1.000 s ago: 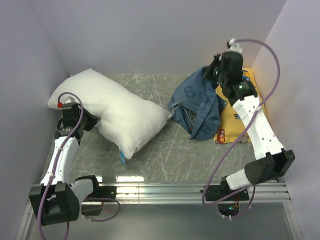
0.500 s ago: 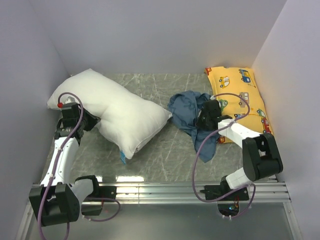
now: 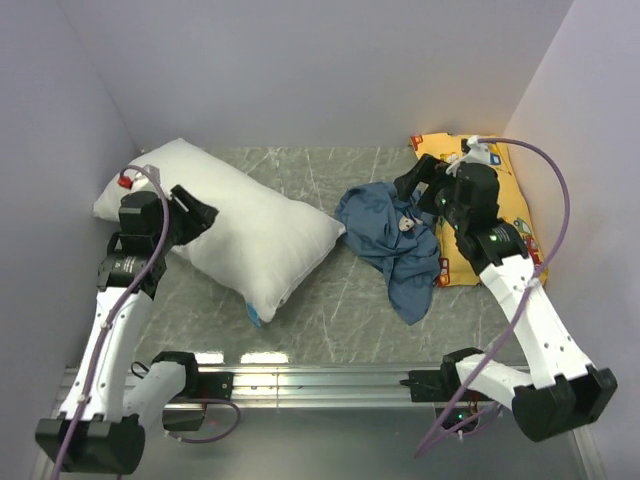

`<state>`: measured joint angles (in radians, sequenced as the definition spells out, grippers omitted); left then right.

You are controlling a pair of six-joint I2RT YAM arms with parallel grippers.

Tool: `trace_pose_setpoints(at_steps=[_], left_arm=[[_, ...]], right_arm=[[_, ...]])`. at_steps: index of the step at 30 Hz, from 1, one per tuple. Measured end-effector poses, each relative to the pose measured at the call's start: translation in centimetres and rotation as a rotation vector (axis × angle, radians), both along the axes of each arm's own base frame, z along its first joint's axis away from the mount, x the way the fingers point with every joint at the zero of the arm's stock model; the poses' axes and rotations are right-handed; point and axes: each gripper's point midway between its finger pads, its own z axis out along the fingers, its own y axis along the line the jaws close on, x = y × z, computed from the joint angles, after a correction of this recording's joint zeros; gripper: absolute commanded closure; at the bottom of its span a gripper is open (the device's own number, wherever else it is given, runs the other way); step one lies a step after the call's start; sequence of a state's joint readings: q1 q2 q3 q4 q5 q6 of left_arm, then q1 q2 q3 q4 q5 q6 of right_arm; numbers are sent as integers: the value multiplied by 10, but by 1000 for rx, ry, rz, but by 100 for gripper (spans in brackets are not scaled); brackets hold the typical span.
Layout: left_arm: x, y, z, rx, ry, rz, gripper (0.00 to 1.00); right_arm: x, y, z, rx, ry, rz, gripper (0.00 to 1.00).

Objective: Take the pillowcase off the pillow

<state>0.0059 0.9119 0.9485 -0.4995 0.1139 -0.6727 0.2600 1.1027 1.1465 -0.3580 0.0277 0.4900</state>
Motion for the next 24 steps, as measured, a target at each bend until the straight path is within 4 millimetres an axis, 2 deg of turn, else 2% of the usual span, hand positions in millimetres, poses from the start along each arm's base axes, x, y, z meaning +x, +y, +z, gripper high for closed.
trace_pose_setpoints(at_steps=[2,4,6,9,12,14,17,24], left_arm=[[-5,-25,30,12,-76,-70,40],[-14,-47,51,18,-134,-133,40],[-27,-68,63,20,-176,-197,39],[-46,-88,65,31,-196,-266,39],[-58,-90,52,63,-191,-292,37],[-66,-83,37,91,-169,-286,37],[-78,-72,28,119,-166,-273,36],[-92,-65,27,122,-221,-283,35]], right_arm=[[-12,1,10,5,-19,20,2],[-26,7,17,11,-39,50,2],[-40,16,21,16,-59,89,2],[-71,36,15,19,-72,173,1],[-96,51,-3,21,-63,250,0],[-105,49,-19,18,-42,260,0],[-117,44,-40,10,-6,268,0],[-141,43,-45,62,-19,312,0]])
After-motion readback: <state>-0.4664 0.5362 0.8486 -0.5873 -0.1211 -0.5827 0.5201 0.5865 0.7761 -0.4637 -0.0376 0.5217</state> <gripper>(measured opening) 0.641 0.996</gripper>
